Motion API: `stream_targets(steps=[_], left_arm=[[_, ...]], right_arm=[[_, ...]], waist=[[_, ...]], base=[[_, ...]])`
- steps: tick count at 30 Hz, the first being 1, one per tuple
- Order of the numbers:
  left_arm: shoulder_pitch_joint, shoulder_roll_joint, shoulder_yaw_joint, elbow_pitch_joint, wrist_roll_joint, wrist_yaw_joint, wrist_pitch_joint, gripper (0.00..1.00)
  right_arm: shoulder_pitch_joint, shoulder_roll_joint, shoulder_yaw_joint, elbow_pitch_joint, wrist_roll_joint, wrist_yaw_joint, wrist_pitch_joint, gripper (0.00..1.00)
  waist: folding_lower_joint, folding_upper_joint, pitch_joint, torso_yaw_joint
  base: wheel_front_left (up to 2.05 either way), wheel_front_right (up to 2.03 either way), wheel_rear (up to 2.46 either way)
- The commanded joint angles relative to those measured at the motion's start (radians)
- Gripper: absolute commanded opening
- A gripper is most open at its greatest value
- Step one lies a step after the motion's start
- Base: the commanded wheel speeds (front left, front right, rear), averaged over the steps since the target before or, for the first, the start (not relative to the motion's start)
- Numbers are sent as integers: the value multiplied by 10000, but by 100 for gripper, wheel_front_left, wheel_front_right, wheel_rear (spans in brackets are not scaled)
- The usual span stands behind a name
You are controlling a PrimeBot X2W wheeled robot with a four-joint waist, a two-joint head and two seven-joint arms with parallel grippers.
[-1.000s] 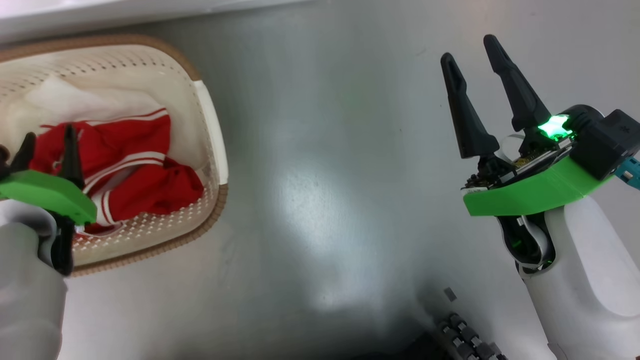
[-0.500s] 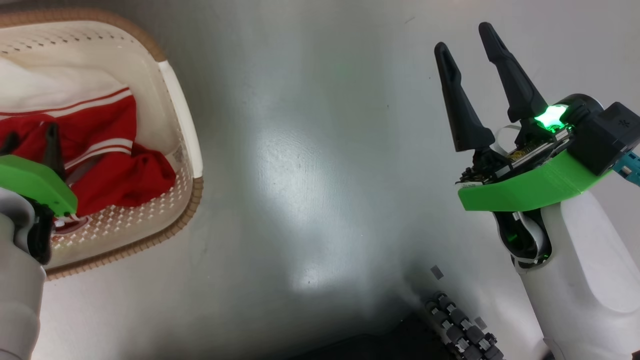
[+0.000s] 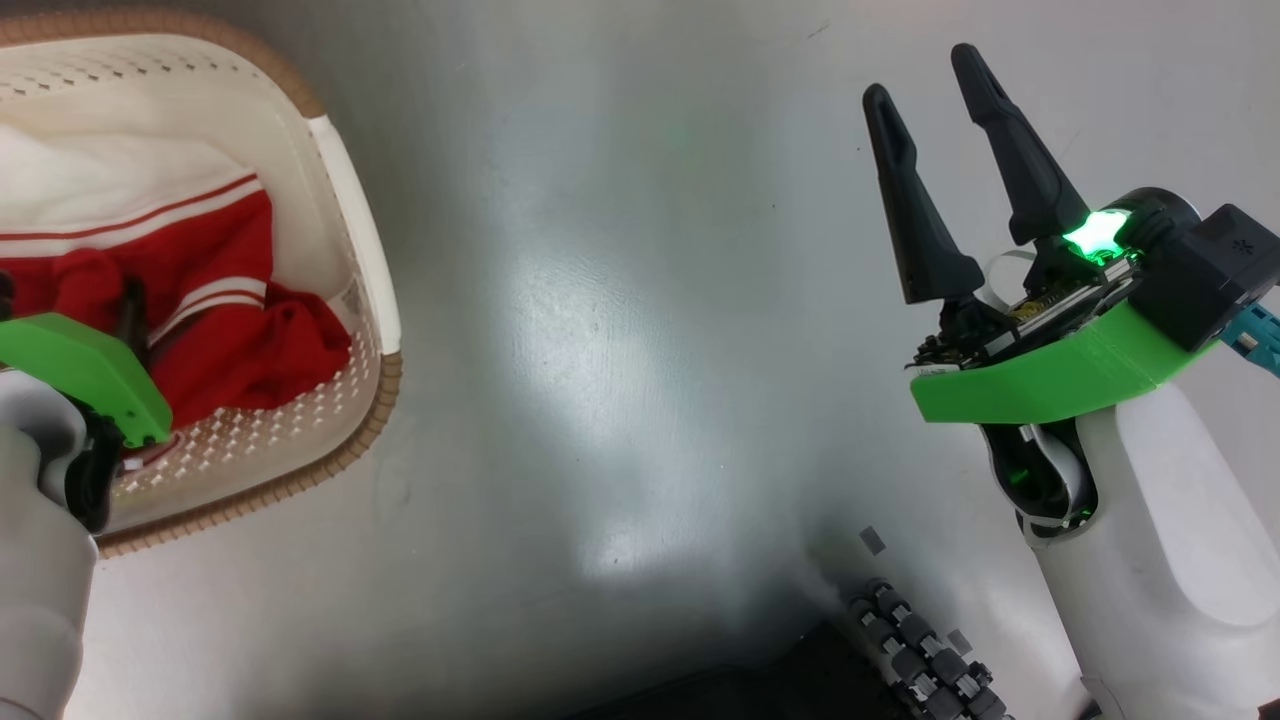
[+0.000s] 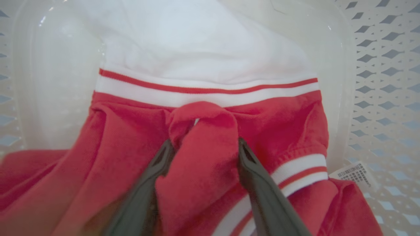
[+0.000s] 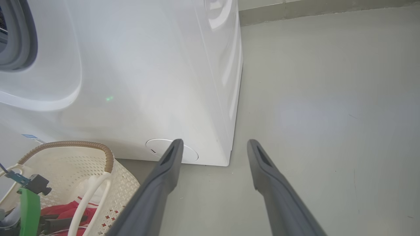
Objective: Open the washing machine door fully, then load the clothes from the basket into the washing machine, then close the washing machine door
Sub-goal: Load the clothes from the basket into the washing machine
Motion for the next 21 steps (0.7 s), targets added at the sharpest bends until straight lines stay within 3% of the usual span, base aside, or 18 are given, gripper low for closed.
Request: stream_targets(steps=[1, 2, 21], left_arm=[[163, 450, 100, 4, -83, -28, -18, 45], [155, 453, 33, -13, -124, -28, -27, 0], [703, 362, -1057, -544, -1258, -28, -1055, 0]], right_arm=[[356, 32, 159, -192, -31, 16, -48, 100], [356, 28, 157, -191, -31, 16, -48, 100], [357, -42, 254, 11, 14, 16, -48, 100]], waist=[[0, -1, 4, 9], [0, -1, 10, 18], [0, -1, -845, 334]], base=[[0, 0, 0], [0, 0, 0], [0, 0, 0]])
